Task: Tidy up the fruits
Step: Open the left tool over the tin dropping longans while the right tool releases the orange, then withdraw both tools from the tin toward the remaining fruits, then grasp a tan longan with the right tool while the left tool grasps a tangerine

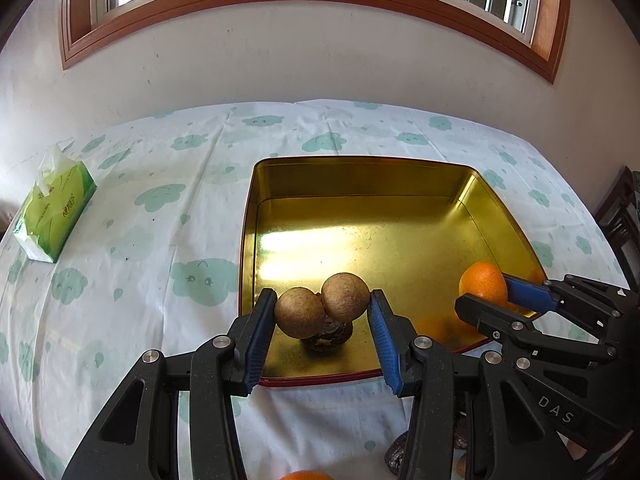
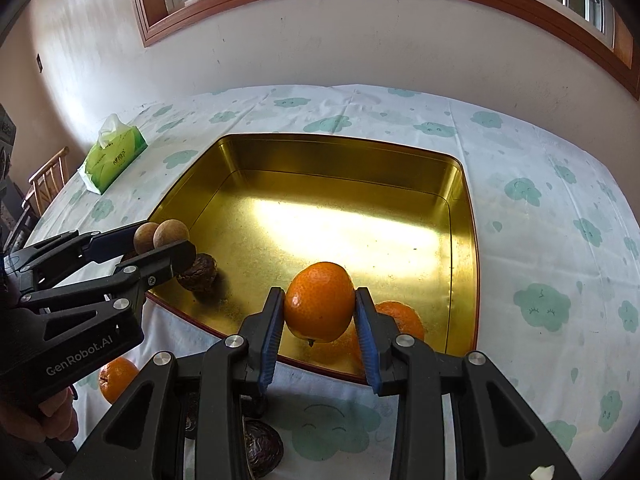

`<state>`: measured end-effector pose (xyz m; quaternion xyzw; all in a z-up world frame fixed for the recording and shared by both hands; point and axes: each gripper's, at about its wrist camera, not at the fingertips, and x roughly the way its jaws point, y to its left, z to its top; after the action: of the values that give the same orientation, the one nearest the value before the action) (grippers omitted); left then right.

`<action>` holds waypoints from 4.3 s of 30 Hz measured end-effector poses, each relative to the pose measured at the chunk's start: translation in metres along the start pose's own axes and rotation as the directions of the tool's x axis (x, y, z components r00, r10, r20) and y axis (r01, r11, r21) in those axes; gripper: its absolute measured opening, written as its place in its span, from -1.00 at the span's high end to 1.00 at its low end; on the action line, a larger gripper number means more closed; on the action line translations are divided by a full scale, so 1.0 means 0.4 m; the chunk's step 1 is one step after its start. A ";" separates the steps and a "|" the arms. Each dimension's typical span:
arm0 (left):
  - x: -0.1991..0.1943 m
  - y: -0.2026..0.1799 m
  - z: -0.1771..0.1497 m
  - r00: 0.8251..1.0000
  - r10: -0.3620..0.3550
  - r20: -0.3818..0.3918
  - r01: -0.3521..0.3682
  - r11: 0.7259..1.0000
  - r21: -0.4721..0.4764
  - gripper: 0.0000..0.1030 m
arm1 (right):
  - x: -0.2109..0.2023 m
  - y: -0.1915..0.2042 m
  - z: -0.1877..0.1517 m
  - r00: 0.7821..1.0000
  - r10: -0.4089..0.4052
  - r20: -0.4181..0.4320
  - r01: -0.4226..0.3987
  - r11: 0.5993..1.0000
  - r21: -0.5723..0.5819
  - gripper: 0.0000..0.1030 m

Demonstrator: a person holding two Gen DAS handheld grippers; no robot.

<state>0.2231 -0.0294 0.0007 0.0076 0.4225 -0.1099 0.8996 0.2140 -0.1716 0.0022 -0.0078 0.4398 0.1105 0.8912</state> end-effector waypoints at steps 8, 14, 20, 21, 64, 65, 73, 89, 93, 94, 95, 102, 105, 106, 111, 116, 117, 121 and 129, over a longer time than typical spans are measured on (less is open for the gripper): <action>0.024 -0.007 -0.009 0.999 0.020 -0.030 -0.020 1.000 0.014 0.08 | 0.006 -0.004 -0.001 1.000 0.005 -0.001 -0.005 1.000 0.007 0.35; 0.025 -0.008 -0.015 0.999 0.021 -0.037 -0.021 1.000 -0.001 0.07 | 0.001 0.000 -0.006 1.000 0.001 0.000 -0.001 1.000 0.000 0.35; 0.024 -0.008 -0.016 0.999 0.019 -0.039 -0.019 1.000 -0.002 0.06 | -0.004 -0.001 -0.009 1.000 -0.004 -0.004 0.004 1.000 0.002 0.35; 0.024 -0.007 -0.016 0.999 0.021 -0.041 -0.021 1.000 -0.003 0.06 | -0.004 -0.001 -0.009 1.000 -0.005 -0.006 0.005 1.000 0.004 0.35; -0.225 0.112 -0.410 0.991 0.124 -0.041 -0.126 0.989 -0.072 0.06 | -0.152 0.100 -0.336 0.996 0.033 -0.078 -0.038 0.997 -0.066 0.34; -0.224 0.110 -0.410 0.991 0.125 -0.037 -0.128 0.990 -0.067 0.06 | -0.148 0.102 -0.333 0.997 0.026 -0.074 -0.031 0.997 -0.069 0.34; -0.216 0.112 -0.401 0.993 0.120 -0.021 -0.121 0.991 -0.056 0.03 | -0.122 0.117 -0.307 0.998 0.009 -0.056 -0.014 0.997 -0.081 0.37; -0.203 0.113 -0.387 0.993 0.114 -0.013 -0.115 0.992 -0.046 -0.03 | -0.113 0.131 -0.302 0.999 -0.022 -0.026 0.019 0.994 -0.104 0.57; -0.194 0.107 -0.379 0.994 0.110 -0.013 -0.111 0.993 -0.041 -0.03 | -0.122 0.103 -0.311 0.999 -0.034 -0.023 0.032 0.997 -0.077 0.58; -0.191 0.104 -0.377 0.994 0.107 -0.013 -0.108 0.993 -0.038 -0.03 | -0.125 0.093 -0.314 0.999 -0.039 -0.022 0.038 0.997 -0.067 0.58; -0.188 0.101 -0.374 0.994 0.105 -0.013 -0.105 0.994 -0.036 -0.03 | -0.127 0.082 -0.315 0.999 -0.043 -0.022 0.042 0.997 -0.059 0.57; -0.174 0.061 -0.363 0.998 0.067 -0.012 -0.067 0.998 -0.012 -0.03 | -0.139 0.021 -0.321 0.998 -0.060 -0.015 0.060 0.998 0.001 0.57; -0.169 0.040 -0.360 0.999 0.050 -0.012 -0.050 0.999 0.005 -0.03 | -0.139 0.016 -0.321 0.998 -0.060 -0.012 0.060 0.998 0.007 0.57; -0.165 0.035 -0.358 0.999 0.049 -0.013 -0.049 0.999 0.009 -0.03 | -0.139 0.016 -0.321 0.998 -0.060 -0.011 0.061 0.998 0.007 0.57; -0.148 0.018 -0.339 0.999 0.044 -0.016 -0.044 0.999 0.013 -0.03 | -0.139 0.014 -0.320 0.998 -0.067 -0.008 0.067 0.998 0.008 0.57; -0.132 0.009 -0.319 0.999 0.049 -0.014 -0.049 0.999 0.014 -0.03 | -0.134 0.009 -0.317 0.997 -0.082 -0.002 0.082 0.997 0.002 0.57; -0.129 0.008 -0.316 0.999 0.050 -0.014 -0.050 0.999 0.017 -0.03 | -0.134 0.008 -0.316 0.996 -0.084 -0.001 0.084 0.996 0.002 0.57; -0.116 -0.001 -0.303 0.998 0.057 -0.017 -0.057 0.998 0.027 -0.03 | -0.133 0.008 -0.316 0.996 -0.089 0.002 0.089 0.996 -0.001 0.57; -0.099 0.003 -0.284 0.998 0.063 -0.018 -0.063 0.998 -0.009 -0.02 | -0.133 0.007 -0.316 0.996 -0.089 0.005 0.089 0.996 0.000 0.57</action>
<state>0.1128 -0.0084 -0.0422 0.0175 0.4305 -0.0795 0.8989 0.0832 -0.1928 -0.0333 -0.0273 0.4370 0.0709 0.8962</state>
